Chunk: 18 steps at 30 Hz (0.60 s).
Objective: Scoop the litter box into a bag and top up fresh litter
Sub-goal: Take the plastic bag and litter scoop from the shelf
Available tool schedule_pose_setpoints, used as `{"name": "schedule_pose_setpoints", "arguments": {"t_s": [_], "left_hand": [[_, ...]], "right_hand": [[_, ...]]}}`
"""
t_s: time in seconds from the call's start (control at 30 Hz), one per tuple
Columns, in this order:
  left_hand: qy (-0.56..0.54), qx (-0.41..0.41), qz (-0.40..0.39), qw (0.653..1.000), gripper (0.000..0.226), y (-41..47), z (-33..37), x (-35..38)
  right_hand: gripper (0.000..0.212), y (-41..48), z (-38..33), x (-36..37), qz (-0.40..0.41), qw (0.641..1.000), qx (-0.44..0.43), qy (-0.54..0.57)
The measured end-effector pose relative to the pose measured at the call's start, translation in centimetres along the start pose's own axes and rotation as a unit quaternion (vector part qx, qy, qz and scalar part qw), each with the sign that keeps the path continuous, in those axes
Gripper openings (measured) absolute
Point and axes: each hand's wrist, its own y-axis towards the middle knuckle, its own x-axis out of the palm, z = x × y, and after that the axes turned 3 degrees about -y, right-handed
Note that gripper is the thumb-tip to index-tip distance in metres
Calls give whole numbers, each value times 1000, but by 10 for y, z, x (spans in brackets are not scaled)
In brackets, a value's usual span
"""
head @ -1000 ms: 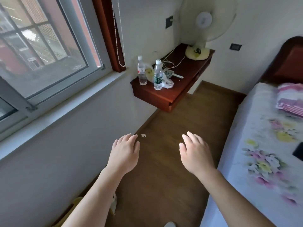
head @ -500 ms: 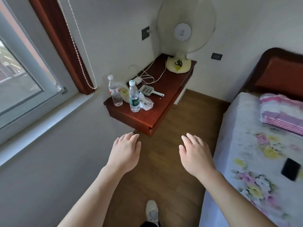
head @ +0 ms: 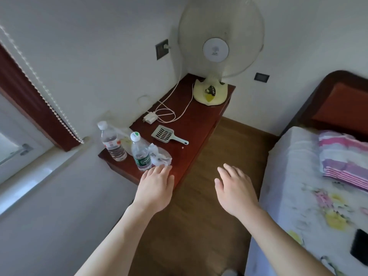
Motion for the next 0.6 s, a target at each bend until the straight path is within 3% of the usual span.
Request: {"name": "schedule_pose_setpoints", "arguments": {"t_s": [0.27,0.6], "left_hand": [[-9,-113,30,993,43,80,30,28],[-59,-303,106,945,39,121,58,38]], "right_hand": [[50,122,50,6,-54,992,-110,3],[51,249,52,11,-115,952,-285,0]]}}
